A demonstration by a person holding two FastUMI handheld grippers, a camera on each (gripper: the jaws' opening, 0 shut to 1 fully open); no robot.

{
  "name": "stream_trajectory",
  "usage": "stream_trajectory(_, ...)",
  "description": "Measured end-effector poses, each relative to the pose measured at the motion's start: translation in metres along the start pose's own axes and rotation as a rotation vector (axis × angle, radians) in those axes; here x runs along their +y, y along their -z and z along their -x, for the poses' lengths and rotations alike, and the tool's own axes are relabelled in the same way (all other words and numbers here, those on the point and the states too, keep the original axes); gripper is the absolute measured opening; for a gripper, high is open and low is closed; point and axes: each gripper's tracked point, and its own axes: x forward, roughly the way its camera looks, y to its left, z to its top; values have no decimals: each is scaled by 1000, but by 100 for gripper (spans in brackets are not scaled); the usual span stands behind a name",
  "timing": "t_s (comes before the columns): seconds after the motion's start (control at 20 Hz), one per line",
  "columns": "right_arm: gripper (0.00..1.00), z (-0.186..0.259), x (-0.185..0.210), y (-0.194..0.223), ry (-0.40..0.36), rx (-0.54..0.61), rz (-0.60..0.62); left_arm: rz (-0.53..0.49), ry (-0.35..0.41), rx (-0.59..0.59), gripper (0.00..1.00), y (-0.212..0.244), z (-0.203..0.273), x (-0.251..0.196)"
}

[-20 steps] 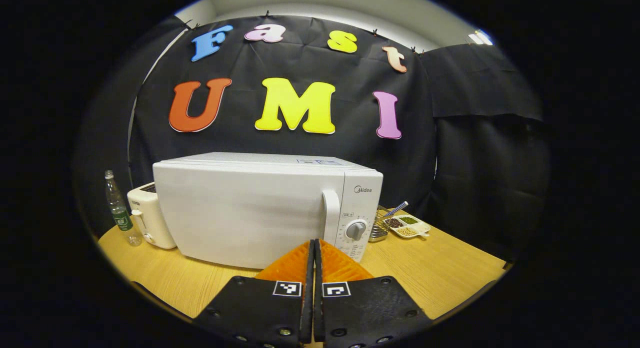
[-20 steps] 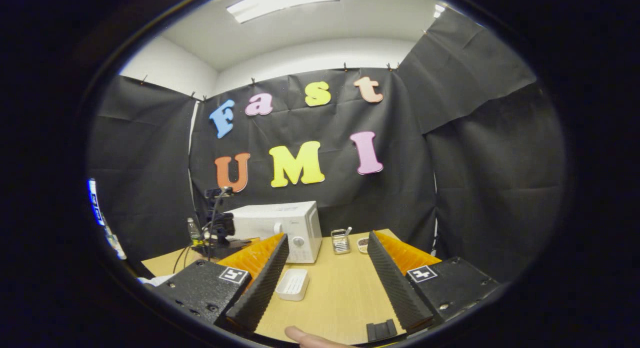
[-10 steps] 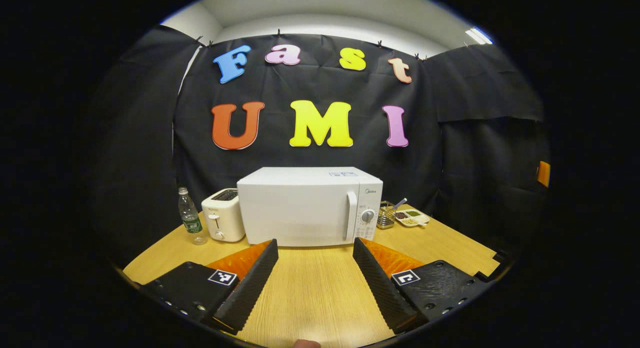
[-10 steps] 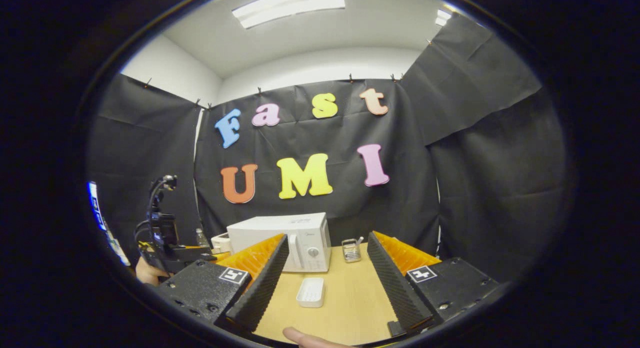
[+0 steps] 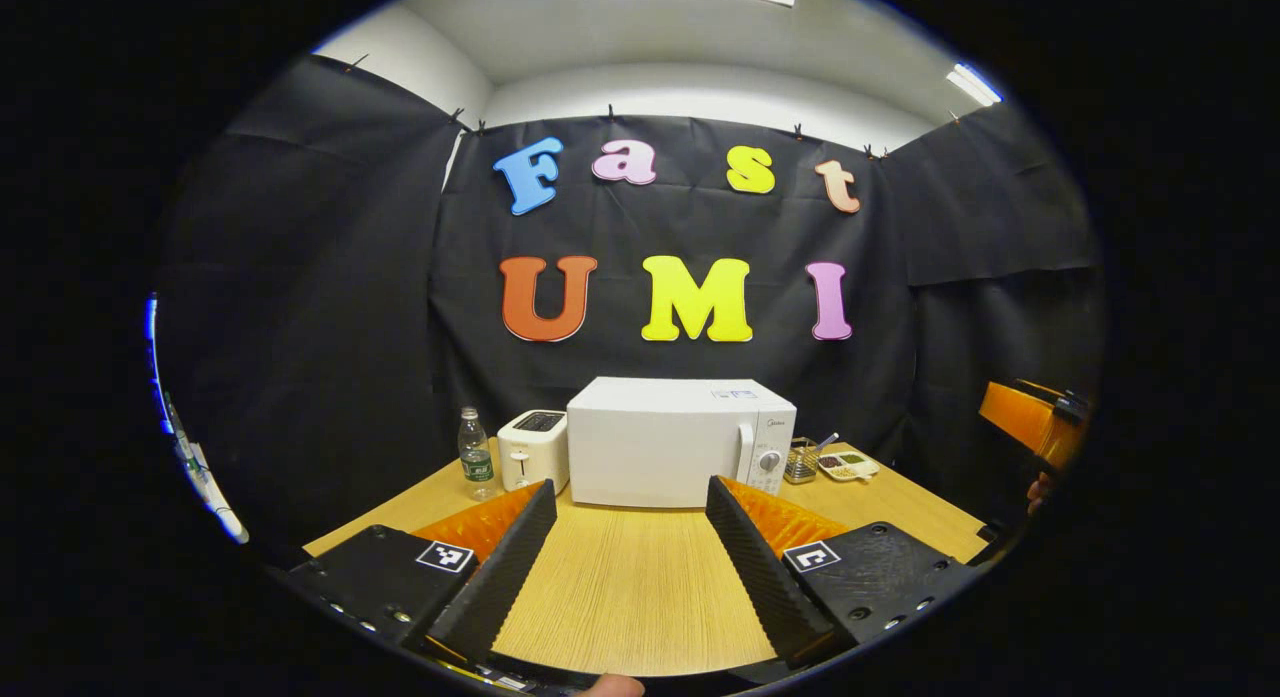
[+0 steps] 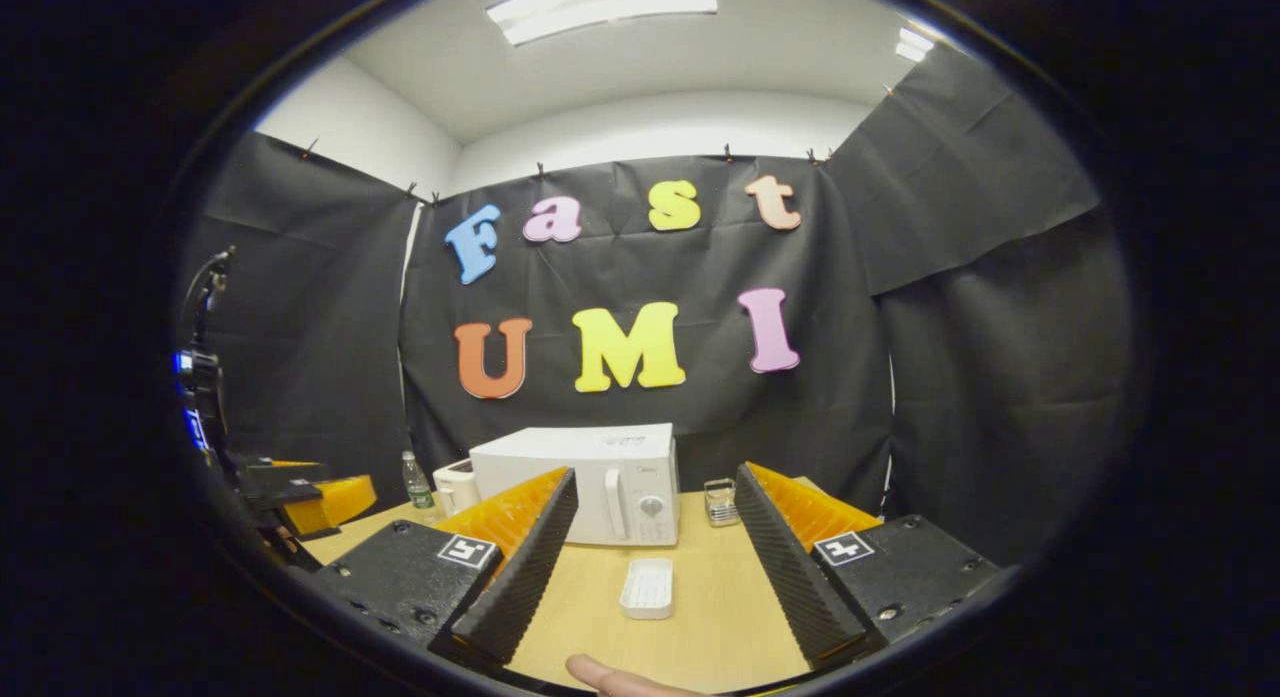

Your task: Open the microwave oven with the left hand, put the food in, and close the microwave oven.

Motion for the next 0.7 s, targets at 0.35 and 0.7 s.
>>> stream_trajectory(0.35, 100, 7, 16, -9, -33, -47, 8, -35, -14, -97, 93, -17, 42, 10)
stream_trajectory(0.7, 100, 11, 11, -5, -31, -54, 19, -37, -38, -154, 93, -23, 49, 10)
